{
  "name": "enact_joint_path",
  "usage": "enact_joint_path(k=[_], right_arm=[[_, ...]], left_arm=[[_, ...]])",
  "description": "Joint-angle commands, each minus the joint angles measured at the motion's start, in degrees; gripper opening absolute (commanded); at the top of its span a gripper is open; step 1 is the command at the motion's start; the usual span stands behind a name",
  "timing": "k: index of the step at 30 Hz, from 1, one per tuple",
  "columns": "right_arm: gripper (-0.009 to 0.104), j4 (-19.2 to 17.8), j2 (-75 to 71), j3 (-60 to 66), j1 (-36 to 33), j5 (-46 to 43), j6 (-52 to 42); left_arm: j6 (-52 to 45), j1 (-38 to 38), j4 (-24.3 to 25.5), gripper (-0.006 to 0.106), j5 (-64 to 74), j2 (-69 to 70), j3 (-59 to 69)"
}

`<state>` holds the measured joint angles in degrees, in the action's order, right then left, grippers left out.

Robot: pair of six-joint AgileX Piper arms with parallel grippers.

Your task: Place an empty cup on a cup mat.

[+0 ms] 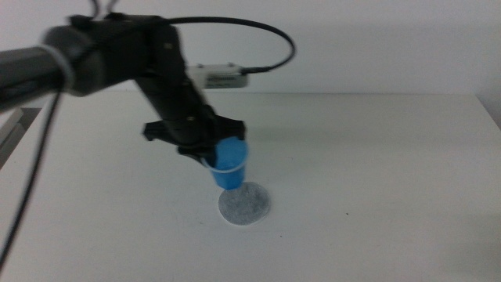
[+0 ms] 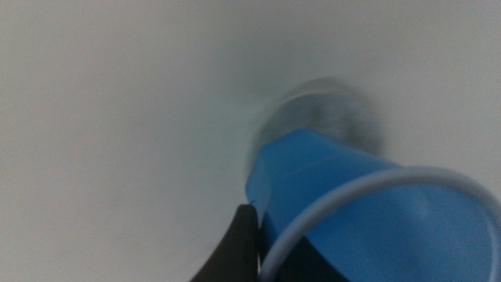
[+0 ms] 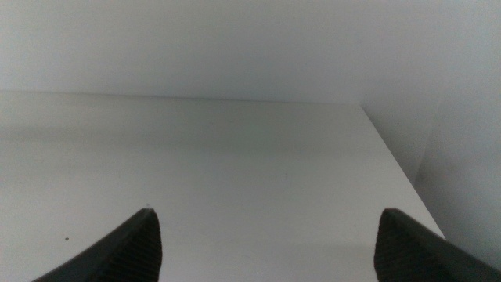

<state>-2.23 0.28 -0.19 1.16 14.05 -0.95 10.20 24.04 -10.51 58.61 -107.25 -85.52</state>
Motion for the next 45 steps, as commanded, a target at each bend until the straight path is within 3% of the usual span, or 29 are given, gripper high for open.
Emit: enact_joint_path(k=[1,10,15,18,22,24,31,40,45], right_arm=[[0.093,-0.39,-0.28,0.19,-0.04,-0.38,-0.23],[0.093,-0.39,-0.28,0.19,-0.04,-0.38,-0.23],[0.093,-0.39,-0.28,0.19,-0.04,-0.38,-0.23],[0.093,-0.39,-0.28,0.19,-0.04,-0.38,-0.23],[0.093,-0.39,-0.28,0.19,-0.04,-0.38,-0.23],[0.093,-0.39,-0.28,0.19,-0.04,-0.38,-0.23],[0.093,-0.39,-0.28,0.19,-0.04,-0.38,-0.23],[0.093,-0.39,-0.28,0.19,-0.04,-0.38,-0.23],[0.093,-0.39,-0.28,0.19,-0.04,-0.38,-0.23]], left_arm=[[0.71,1.99,0.52,-0.002,1.37,-3.19,-3.7],[0.82,3.55,0.02,-0.001,3.34,-9.29,-7.22],[-0.64,3.55,0.02,0.011,3.46,-9.61,-7.22],[-2.43,3.33,0.02,0.03,3.61,-9.5,-7.22],[-5.92,2.81,0.35,0.071,6.1,-7.57,-7.22],[-4.16,2.68,3.18,0.094,7.7,-4.56,-7.22],[4.77,3.16,16.73,0.094,5.97,14.47,-1.02],[6.12,2.78,24.23,0.094,5.54,39.8,19.19],[10.15,2.75,30.43,0.094,-4.22,53.5,32.9]])
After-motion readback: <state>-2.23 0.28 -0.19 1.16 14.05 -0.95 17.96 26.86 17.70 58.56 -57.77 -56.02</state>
